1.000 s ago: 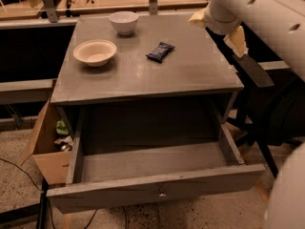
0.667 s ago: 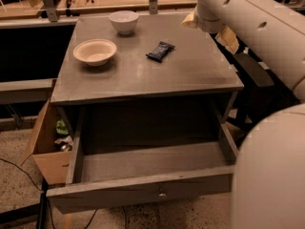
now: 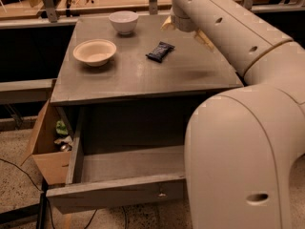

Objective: Place rxbar blueberry into top drawer

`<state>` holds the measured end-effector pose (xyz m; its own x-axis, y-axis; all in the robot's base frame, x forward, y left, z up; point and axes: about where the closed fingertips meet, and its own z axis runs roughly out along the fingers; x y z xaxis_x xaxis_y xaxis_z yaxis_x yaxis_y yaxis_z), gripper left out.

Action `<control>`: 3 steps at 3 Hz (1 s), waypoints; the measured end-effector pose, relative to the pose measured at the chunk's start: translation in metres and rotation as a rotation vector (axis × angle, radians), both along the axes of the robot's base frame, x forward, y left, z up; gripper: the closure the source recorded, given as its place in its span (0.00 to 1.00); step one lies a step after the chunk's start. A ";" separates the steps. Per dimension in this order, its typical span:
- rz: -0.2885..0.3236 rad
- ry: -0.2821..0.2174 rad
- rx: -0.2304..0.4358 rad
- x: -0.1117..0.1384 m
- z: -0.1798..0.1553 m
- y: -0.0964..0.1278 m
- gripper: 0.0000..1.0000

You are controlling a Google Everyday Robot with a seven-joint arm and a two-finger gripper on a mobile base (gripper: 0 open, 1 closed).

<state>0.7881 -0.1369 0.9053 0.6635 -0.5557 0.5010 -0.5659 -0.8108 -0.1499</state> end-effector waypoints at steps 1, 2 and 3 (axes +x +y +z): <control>0.004 0.005 -0.001 0.002 -0.001 0.005 0.00; 0.060 -0.010 -0.027 0.006 0.004 0.017 0.00; 0.135 -0.028 -0.048 0.014 0.009 0.039 0.00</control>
Offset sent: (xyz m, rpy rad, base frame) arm 0.0104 0.0357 0.0180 -0.0651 -0.0390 0.1428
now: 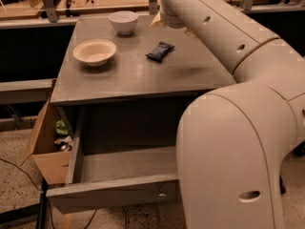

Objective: Place rxbar blueberry into top drawer

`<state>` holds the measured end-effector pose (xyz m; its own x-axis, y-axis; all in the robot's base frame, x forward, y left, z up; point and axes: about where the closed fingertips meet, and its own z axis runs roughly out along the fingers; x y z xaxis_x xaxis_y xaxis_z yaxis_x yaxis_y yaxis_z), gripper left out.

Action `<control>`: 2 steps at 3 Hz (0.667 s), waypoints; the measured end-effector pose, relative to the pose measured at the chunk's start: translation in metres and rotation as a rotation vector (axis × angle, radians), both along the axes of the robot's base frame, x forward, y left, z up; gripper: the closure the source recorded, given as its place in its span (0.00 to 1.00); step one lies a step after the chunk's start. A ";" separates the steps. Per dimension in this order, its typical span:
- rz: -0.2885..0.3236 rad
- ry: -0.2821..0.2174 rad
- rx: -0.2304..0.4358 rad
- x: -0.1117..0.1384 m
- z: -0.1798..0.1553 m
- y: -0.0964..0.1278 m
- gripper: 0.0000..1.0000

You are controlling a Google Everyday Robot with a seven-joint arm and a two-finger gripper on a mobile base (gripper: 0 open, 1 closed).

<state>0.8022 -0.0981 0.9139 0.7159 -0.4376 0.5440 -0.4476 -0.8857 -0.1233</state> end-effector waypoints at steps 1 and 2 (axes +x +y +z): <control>0.042 0.015 -0.006 0.004 -0.006 0.017 0.17; 0.038 0.065 0.029 0.006 -0.020 0.038 0.23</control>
Offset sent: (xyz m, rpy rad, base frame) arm 0.0142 0.0646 -0.0264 0.0931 0.1368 0.0170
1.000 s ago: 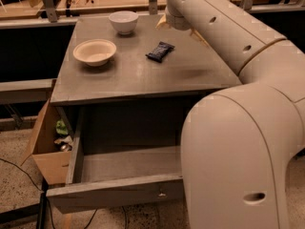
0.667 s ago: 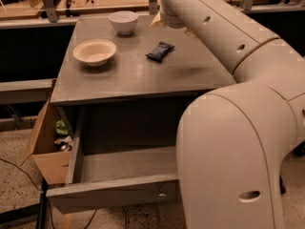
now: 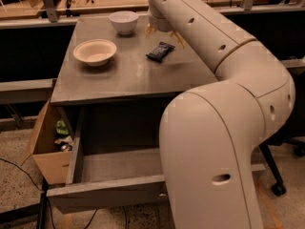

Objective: Place rxbar blueberry into top drawer

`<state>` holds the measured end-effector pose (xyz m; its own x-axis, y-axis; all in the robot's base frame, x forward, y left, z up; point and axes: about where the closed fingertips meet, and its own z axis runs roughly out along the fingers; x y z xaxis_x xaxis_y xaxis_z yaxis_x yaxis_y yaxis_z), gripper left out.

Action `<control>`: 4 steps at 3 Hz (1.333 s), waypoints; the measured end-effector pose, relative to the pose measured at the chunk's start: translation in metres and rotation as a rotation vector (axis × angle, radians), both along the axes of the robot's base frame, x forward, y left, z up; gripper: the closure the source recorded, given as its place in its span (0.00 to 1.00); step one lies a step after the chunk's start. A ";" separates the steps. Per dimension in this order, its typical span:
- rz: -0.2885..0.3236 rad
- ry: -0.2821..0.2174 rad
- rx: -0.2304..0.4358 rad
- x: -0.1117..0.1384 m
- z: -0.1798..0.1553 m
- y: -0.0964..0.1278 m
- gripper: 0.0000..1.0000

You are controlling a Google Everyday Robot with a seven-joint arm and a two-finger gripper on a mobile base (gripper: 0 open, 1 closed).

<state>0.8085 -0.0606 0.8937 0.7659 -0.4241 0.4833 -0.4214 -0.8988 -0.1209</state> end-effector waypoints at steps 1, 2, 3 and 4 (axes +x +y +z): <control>-0.042 0.031 0.036 0.007 -0.011 0.017 0.22; -0.088 0.031 0.074 0.018 -0.019 0.029 0.27; -0.110 0.018 0.073 0.032 -0.029 0.035 0.32; -0.123 0.024 0.064 0.041 -0.043 0.035 0.32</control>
Offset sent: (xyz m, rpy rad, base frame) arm 0.0384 0.0445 -0.0143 0.1201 0.0326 -0.1482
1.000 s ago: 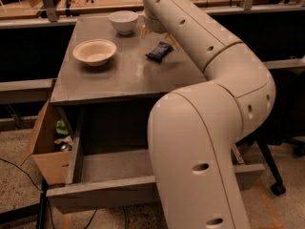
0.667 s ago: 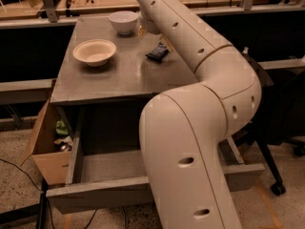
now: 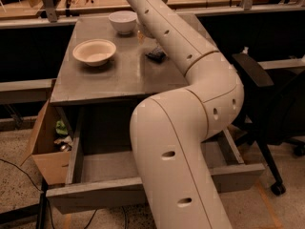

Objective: Place rxbar blueberry into top drawer

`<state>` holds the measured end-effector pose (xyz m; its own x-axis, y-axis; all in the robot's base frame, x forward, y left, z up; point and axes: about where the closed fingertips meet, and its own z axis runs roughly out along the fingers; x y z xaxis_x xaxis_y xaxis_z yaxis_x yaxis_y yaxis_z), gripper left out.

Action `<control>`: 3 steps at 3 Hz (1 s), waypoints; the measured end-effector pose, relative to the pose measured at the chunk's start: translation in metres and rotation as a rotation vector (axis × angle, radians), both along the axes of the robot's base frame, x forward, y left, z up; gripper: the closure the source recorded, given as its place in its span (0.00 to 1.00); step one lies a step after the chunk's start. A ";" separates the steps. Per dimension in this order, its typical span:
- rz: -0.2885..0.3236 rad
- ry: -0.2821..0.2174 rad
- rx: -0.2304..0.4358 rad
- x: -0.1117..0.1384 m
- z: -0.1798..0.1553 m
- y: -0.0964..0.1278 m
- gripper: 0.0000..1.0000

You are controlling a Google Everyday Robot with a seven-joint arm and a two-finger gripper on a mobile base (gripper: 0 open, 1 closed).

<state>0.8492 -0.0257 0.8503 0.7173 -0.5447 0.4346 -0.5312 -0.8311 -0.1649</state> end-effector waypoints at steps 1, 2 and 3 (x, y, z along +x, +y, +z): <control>-0.005 0.013 -0.016 0.004 -0.011 -0.001 0.47; -0.005 0.017 -0.022 0.005 -0.012 -0.001 0.69; -0.005 0.017 -0.022 0.005 -0.009 -0.001 0.93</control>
Offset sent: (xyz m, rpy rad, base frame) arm 0.0141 -0.0053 -0.0114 -0.0491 0.0395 -0.0128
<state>0.8541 -0.0269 0.8410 0.7219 -0.5387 0.4344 -0.5380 -0.8317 -0.1373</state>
